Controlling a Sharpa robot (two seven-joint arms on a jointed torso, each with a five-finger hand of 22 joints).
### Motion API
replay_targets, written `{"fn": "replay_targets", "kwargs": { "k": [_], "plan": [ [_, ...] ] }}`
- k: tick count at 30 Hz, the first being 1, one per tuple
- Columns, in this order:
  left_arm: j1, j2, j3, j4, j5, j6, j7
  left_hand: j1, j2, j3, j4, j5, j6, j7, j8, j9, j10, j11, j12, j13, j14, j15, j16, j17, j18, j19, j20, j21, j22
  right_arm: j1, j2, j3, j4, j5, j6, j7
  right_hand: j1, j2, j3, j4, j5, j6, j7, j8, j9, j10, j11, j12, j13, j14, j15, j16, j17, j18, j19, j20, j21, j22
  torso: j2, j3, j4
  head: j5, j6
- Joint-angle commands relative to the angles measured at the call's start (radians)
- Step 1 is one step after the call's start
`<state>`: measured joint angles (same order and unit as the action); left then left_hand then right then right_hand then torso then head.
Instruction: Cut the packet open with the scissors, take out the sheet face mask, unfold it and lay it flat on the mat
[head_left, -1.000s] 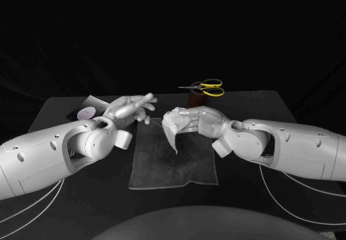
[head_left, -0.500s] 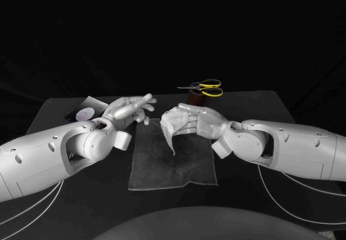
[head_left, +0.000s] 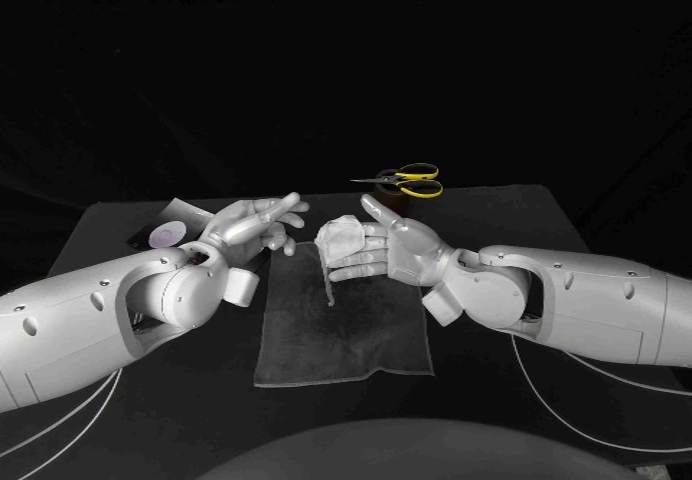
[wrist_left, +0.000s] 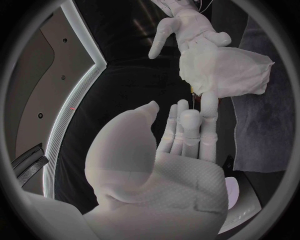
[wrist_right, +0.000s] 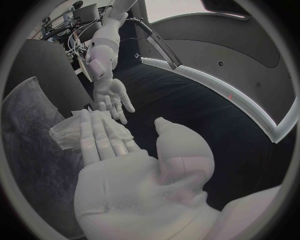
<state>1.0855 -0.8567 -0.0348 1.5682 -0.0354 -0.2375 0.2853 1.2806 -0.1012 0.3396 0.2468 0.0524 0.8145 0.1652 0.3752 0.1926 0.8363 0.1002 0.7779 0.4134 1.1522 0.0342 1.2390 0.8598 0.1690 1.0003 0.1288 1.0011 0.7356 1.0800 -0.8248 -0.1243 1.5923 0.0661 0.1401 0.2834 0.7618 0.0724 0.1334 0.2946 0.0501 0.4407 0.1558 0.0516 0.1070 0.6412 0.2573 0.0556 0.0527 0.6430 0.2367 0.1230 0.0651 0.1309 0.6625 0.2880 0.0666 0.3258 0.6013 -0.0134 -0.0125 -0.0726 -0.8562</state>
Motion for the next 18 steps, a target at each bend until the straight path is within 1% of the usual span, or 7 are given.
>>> {"fn": "replay_targets", "kwargs": {
  "k": [1,5,10,11,12,17,18],
  "plan": [
    [0.000,-0.001,0.001,0.004,0.005,0.023,0.019,0.012,-0.001,-0.007,0.001,-0.003,-0.001,0.003,0.005,-0.001,-0.005,0.001,-0.005,-0.002,-0.006,0.002,-0.002,-0.002,0.010,-0.002,0.001,-0.005,0.000,-0.001,0.000,0.001,0.002,-0.006,0.046,0.019,-0.014,0.011,-0.021,-0.001,-0.003,-0.011,0.144,-0.005,-0.002,-0.011,0.002,-0.005,-0.001,-0.013,0.000,-0.006,-0.001,-0.009,-0.015,0.000,-0.004,-0.011,0.000,0.0000,0.0000,0.001,0.004],
    [0.000,-0.003,0.001,0.005,0.005,0.025,0.020,0.013,-0.001,-0.007,0.001,-0.003,-0.001,0.003,0.005,-0.001,-0.004,0.001,-0.005,-0.003,-0.006,0.002,-0.003,-0.002,0.010,-0.002,0.001,-0.005,0.000,-0.003,-0.001,0.001,0.001,-0.006,0.051,0.018,-0.020,0.020,-0.035,0.000,-0.003,-0.009,0.144,-0.004,-0.001,-0.011,0.002,-0.004,-0.001,-0.016,0.000,-0.006,0.000,-0.009,-0.020,0.000,-0.004,-0.019,0.000,0.0000,-0.0003,0.004,0.008],
    [0.000,-0.004,0.001,0.006,0.004,0.027,0.020,0.018,-0.001,-0.006,-0.001,-0.003,0.001,0.003,0.008,-0.001,0.000,0.001,-0.004,-0.005,-0.006,0.002,-0.001,-0.003,0.011,-0.001,0.002,-0.007,-0.001,-0.004,-0.001,0.001,-0.003,-0.005,0.054,0.018,-0.021,0.034,-0.050,-0.001,-0.003,0.000,0.144,-0.001,0.002,0.000,0.001,-0.003,0.001,-0.004,-0.001,-0.002,0.003,-0.009,-0.015,0.000,-0.002,-0.023,0.000,-0.0006,-0.0002,0.009,0.010],
    [0.000,-0.004,0.001,0.006,0.004,0.028,0.020,0.020,0.000,-0.005,-0.002,-0.003,0.002,0.003,0.009,-0.001,0.001,0.001,-0.003,-0.006,-0.006,0.002,-0.001,-0.004,0.011,-0.001,0.002,-0.007,-0.001,-0.004,-0.001,0.001,-0.003,-0.005,0.054,0.018,-0.021,0.034,-0.050,-0.001,-0.003,0.000,0.144,-0.001,0.002,0.000,0.001,-0.003,0.001,-0.004,-0.001,-0.002,0.003,-0.009,-0.015,0.000,-0.002,-0.023,0.000,-0.0006,-0.0003,0.011,0.010],
    [0.000,-0.004,0.001,0.007,0.004,0.029,0.019,0.020,0.000,-0.005,-0.002,-0.003,0.003,0.003,0.009,-0.001,0.001,0.001,-0.003,-0.007,-0.006,0.002,-0.001,-0.004,0.011,0.000,0.002,-0.007,-0.001,-0.004,-0.001,0.001,-0.004,-0.005,0.055,0.018,-0.020,0.039,-0.054,-0.001,-0.004,0.007,0.144,0.001,0.004,0.008,0.001,-0.002,0.001,0.003,-0.001,0.001,0.004,-0.008,-0.011,0.000,-0.001,-0.024,0.000,-0.0007,-0.0001,0.012,0.010],
    [0.000,-0.006,0.001,0.008,0.001,0.032,0.020,0.033,0.001,-0.002,-0.008,-0.003,0.014,0.000,0.019,0.002,0.006,-0.001,-0.003,-0.015,-0.007,0.001,0.000,-0.010,0.011,0.001,0.003,-0.012,-0.005,-0.005,0.000,0.001,-0.009,-0.002,0.054,0.017,0.000,0.057,-0.071,-0.003,-0.003,0.044,0.144,0.011,0.014,0.040,-0.001,0.001,0.003,0.031,-0.004,0.013,0.009,-0.005,0.002,0.000,0.002,-0.030,0.000,-0.0006,0.0000,0.022,0.006],
    [0.000,-0.006,0.001,0.009,-0.003,0.032,0.020,0.036,0.001,-0.001,-0.010,-0.003,0.016,0.000,0.020,0.002,0.006,-0.001,-0.003,-0.016,-0.008,0.001,0.000,-0.012,0.011,0.001,0.003,-0.013,-0.006,-0.005,0.000,0.001,-0.010,-0.001,0.054,0.016,0.000,0.057,-0.071,-0.003,-0.003,0.045,0.144,0.011,0.014,0.040,-0.001,0.001,0.003,0.031,-0.004,0.013,0.009,-0.005,0.002,0.000,0.002,-0.030,0.000,-0.0006,0.0000,0.024,0.005]
  ]
}}
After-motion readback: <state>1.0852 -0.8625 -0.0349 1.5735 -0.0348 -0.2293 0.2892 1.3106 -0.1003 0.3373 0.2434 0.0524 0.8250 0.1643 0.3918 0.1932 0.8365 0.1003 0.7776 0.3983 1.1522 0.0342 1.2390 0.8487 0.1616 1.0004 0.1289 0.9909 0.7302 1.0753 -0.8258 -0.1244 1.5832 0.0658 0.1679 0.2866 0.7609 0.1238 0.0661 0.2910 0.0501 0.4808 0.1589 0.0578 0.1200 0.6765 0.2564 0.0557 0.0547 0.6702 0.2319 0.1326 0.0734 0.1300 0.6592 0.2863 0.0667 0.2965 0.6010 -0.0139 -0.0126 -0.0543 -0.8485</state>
